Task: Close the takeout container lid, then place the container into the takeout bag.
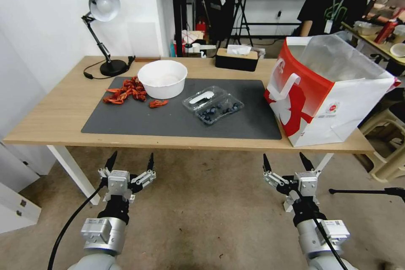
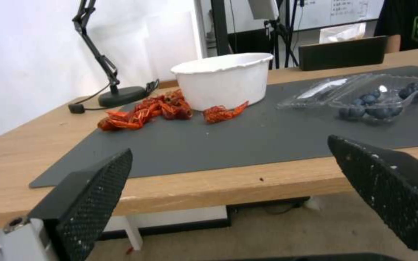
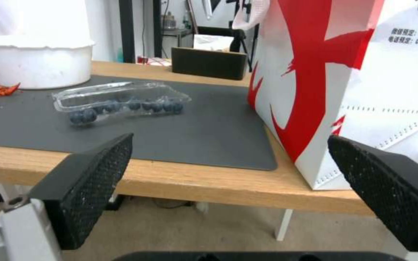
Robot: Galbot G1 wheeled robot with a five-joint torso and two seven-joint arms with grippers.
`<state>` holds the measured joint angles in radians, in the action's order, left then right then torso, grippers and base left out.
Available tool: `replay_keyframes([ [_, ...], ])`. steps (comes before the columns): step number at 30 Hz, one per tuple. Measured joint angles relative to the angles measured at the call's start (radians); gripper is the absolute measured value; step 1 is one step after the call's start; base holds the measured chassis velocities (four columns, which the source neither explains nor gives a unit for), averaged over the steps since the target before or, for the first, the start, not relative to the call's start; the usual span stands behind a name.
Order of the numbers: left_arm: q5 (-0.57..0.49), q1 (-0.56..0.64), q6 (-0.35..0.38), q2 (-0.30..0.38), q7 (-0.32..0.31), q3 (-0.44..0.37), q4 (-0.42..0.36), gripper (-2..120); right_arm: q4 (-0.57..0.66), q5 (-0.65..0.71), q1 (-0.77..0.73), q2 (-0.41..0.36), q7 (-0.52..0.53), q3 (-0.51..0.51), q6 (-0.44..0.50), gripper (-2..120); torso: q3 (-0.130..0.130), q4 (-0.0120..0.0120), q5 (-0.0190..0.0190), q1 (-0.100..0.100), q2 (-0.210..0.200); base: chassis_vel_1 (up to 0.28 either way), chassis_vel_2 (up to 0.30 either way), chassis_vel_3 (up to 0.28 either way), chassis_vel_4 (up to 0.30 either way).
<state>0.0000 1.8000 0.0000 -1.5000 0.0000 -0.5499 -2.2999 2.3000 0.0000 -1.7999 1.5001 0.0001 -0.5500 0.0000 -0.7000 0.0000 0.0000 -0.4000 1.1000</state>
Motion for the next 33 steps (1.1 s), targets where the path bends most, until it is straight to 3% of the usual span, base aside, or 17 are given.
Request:
replay_keyframes([
  [33, -0.013, -0.009, 0.024, -0.007, -0.003, 0.005, -0.003, 100, 0.000, 0.010, 0.013, -0.001, 0.001, -0.003, -0.020, 100, 0.000, 0.0000, 0.0001, 0.000, 0.000, 0.000, 0.000, 0.000, 0.000],
])
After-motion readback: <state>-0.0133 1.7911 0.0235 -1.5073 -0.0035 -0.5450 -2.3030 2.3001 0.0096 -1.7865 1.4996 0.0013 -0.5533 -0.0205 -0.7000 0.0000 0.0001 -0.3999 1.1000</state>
